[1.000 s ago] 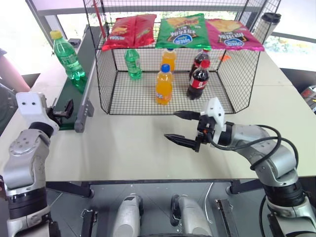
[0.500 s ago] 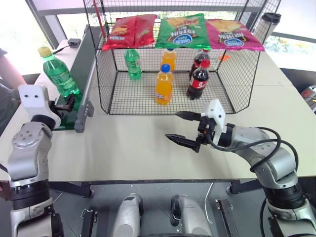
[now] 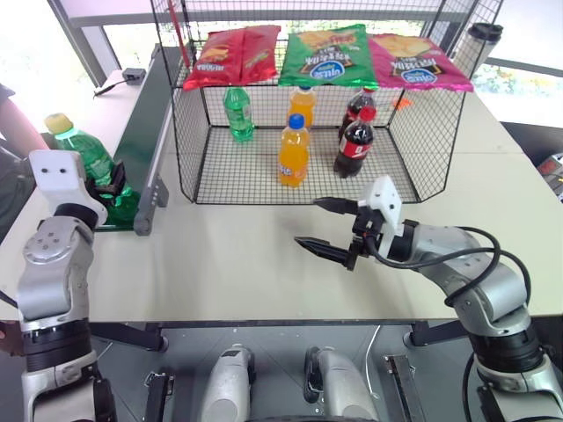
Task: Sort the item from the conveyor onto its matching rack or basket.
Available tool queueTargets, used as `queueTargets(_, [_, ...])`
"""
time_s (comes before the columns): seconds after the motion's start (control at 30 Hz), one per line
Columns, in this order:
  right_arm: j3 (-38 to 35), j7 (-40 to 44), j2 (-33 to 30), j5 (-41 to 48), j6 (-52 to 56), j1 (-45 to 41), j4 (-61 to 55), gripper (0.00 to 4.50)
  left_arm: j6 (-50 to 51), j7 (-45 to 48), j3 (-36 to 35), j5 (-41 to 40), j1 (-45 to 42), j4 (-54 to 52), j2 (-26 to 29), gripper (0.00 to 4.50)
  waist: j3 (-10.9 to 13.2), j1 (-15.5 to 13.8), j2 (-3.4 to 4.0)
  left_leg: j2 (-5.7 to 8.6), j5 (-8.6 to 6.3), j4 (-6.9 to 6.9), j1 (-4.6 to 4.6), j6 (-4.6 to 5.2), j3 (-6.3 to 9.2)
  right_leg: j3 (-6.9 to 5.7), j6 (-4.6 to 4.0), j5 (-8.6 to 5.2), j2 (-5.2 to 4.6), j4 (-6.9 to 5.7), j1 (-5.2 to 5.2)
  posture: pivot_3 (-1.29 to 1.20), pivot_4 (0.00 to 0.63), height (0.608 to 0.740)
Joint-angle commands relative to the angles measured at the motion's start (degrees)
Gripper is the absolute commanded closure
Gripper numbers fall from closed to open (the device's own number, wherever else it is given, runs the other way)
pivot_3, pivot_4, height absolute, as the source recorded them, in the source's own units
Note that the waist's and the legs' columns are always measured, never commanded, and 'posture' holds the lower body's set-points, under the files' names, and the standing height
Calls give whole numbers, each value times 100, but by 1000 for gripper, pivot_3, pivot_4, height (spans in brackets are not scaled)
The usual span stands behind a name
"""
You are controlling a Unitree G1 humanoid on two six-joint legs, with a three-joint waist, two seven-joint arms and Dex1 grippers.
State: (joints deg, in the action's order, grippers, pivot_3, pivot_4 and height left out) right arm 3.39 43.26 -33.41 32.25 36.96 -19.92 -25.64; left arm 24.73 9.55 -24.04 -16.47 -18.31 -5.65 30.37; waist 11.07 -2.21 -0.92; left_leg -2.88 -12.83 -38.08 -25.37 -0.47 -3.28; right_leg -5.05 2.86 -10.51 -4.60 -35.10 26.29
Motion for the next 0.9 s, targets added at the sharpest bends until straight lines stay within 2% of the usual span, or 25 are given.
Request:
queueTargets(0.03, [-82,-32,18,45,-43,-38,-216,0,-164,-25,-112,5,-62,-218,25,1584,0,0,0,0,0,0,0,0,0,0,0,0,0,0,0,0,150,740])
queueTargets(0.13, [-169,-86,39,130,22,-86,-202,0,-350,214,-8,-5,-9,-416,88,1584,0,0,0,0,0,0,0,0,0,0,0,1,0,0,0,0,150,740])
queueTargets(0.37, [-879,-295,-51,785,479,-261,-234,0,354,1370,427,-1081,-128,-1457,274,1584,8,-12,-15,2,0,-4,-5,-1,0,0,-16,10,-5,3,-3,0,150,740])
queueTargets(0.5, [-1344,-215,-520,690,452,-144,-93,0,853,1655,1367,-1421,-825,-1474,-110,1584,9,-45,-15,6,1,-7,-4,0,2,0,-2,1,-6,3,-8,0,150,740])
queueTargets(0.6, [-1420,-236,-674,659,411,-73,-98,0,634,1760,1992,-961,-1293,-773,-408,1584,7,-8,-17,7,1,-13,-1,1,1,0,3,-1,-5,4,-17,0,150,740])
queueTargets(0.7, [-1500,-286,-723,610,366,30,-139,0,101,1679,2446,-374,-1873,391,-766,1584,7,23,-16,6,2,-11,5,2,0,2,5,0,4,-2,-14,0,150,740])
queueTargets(0.9, [-1557,-573,-663,640,397,401,-557,0,-1366,924,2474,553,-2955,2860,-1392,1584,9,13,-19,1,3,-8,4,5,16,2,23,11,21,-12,-6,0,150,740])
